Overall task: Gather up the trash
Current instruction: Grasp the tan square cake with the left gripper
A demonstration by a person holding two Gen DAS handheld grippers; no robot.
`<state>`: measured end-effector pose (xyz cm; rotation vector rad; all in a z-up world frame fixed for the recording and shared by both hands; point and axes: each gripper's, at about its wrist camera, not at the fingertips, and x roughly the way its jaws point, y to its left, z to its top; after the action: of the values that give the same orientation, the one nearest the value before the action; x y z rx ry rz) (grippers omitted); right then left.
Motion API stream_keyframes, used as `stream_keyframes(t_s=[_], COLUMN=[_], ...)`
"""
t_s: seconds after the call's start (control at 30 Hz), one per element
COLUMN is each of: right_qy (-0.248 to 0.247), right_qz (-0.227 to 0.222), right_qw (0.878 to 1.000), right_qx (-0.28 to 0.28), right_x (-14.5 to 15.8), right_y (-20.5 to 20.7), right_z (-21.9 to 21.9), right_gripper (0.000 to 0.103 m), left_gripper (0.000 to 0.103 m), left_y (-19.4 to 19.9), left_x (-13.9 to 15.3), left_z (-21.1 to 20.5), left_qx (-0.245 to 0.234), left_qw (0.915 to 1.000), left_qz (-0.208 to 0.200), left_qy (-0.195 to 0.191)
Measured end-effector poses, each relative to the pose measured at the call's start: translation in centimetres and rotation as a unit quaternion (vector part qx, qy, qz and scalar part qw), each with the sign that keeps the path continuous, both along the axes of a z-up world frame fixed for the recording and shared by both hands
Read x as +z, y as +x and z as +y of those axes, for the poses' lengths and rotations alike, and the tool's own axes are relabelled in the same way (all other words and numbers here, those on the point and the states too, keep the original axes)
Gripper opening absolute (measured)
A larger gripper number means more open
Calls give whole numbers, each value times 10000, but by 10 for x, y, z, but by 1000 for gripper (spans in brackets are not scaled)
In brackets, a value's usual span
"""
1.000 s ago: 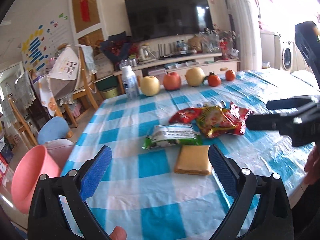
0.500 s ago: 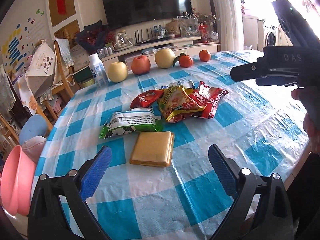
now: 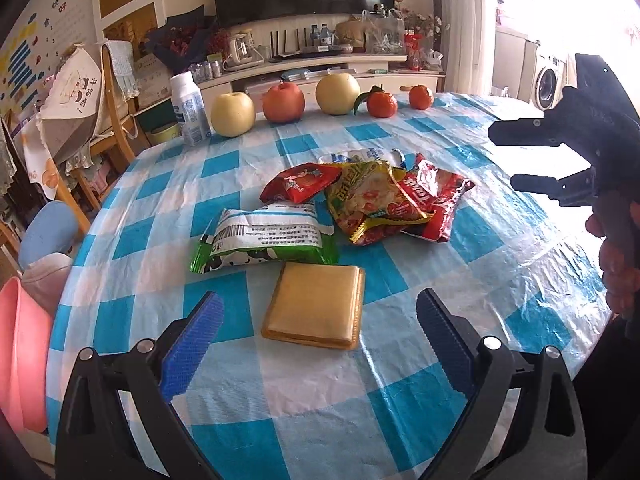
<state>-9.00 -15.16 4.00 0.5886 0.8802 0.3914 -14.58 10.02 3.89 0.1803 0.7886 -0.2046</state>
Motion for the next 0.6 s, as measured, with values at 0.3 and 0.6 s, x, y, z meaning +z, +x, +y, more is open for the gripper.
stream_keyframes(t_s=[0.3,0.6], right_qy=[-161,-350], right_qz=[8,-272], right_qw=[9996,9933], right_qx=[248,1066], right_x=[-7,-7], right_y=[13,21], right_z=[22,71], right_gripper=[76,58], left_gripper=[96,88], left_y=[19,31], left_x=[-10,-19], left_z=[0,-2], left_qx=[-125,-224], left_qw=[9995,9984], left_qz=[276,466], left_qy=[-40,-249])
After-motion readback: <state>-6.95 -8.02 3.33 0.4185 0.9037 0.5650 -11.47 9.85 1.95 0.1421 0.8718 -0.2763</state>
